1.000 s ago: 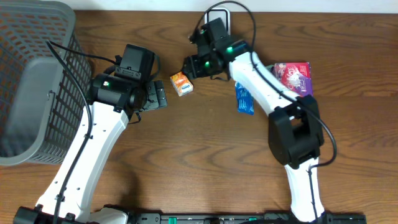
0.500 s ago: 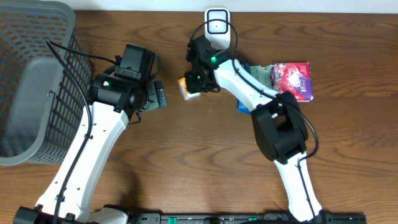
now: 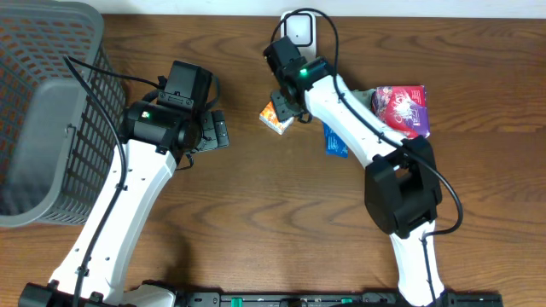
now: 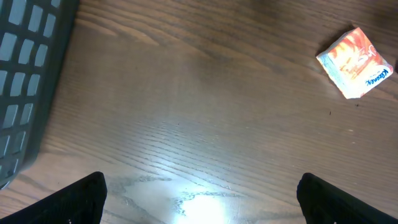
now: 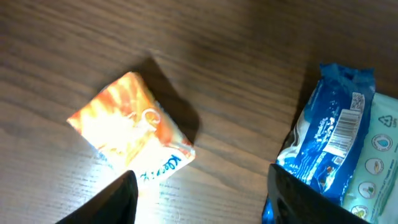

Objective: Scan the item barcode

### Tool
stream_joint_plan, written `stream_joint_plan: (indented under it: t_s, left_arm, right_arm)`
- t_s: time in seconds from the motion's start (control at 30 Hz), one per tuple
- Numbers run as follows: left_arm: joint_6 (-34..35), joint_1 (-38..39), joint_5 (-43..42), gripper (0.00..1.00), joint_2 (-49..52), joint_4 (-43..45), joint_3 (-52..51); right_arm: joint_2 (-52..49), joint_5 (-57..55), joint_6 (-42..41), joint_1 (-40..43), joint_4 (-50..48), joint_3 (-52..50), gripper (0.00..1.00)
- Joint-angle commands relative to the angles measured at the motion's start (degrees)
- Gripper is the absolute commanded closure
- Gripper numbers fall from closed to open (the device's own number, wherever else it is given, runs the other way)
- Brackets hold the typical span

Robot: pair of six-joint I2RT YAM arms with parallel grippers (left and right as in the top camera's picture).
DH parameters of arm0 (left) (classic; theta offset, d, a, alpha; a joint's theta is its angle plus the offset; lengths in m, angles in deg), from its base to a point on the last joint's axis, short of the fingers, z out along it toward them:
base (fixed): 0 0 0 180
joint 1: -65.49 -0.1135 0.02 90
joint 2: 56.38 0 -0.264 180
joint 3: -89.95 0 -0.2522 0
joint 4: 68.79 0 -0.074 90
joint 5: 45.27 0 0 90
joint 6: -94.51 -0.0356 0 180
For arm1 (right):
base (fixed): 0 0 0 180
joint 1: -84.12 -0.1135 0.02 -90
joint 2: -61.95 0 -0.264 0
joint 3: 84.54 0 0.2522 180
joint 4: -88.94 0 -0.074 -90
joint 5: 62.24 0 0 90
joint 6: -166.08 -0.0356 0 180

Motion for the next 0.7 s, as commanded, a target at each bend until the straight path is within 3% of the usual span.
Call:
stream_joint_plan:
  t_s: [0.0, 0.07, 0.1, 0.23, 0.33, 0.57, 0.67]
  left_arm:
    - [0.3, -0.2, 0.5, 0.02, -0.1, -0.2, 0.2]
    - [0.3, -0.2, 0.5, 0.02, -0.1, -0.2, 0.2]
    - [0.3, -0.2, 0.5, 0.02, -0.1, -0.2, 0.2]
    - [0.3, -0.2, 0.5, 0.02, -0.1, -0.2, 0.2]
    - [0.3, -0.2, 0.5, 0.02, -0.1, -0.2, 0.2]
    - [0.3, -0.2, 0.5, 0.02, -0.1, -0.2, 0.2]
    - [0.3, -0.2, 0.5, 0.02, -0.1, -0.2, 0.2]
  right_arm:
    - [2.4, -0.1, -3.7, 3.0, 0.5, -0.2, 0.24]
    - [5.2, 2.7, -3.8, 6.7, 1.6, -0.2, 0.13]
    - [7.7, 4.0, -3.8, 10.1, 2.5, -0.2, 0.01]
    - [12.7, 3.5, -2.4, 17.9, 4.6, -0.2, 0.01]
    - [14.8, 2.4, 4.7, 23.5, 6.9, -0.2, 0.01]
    - [12.2, 3.1, 5.7, 35.9, 10.8, -0.6, 0.01]
    - [9.3, 8.4, 10.3, 40.6, 10.3, -0.7, 0.01]
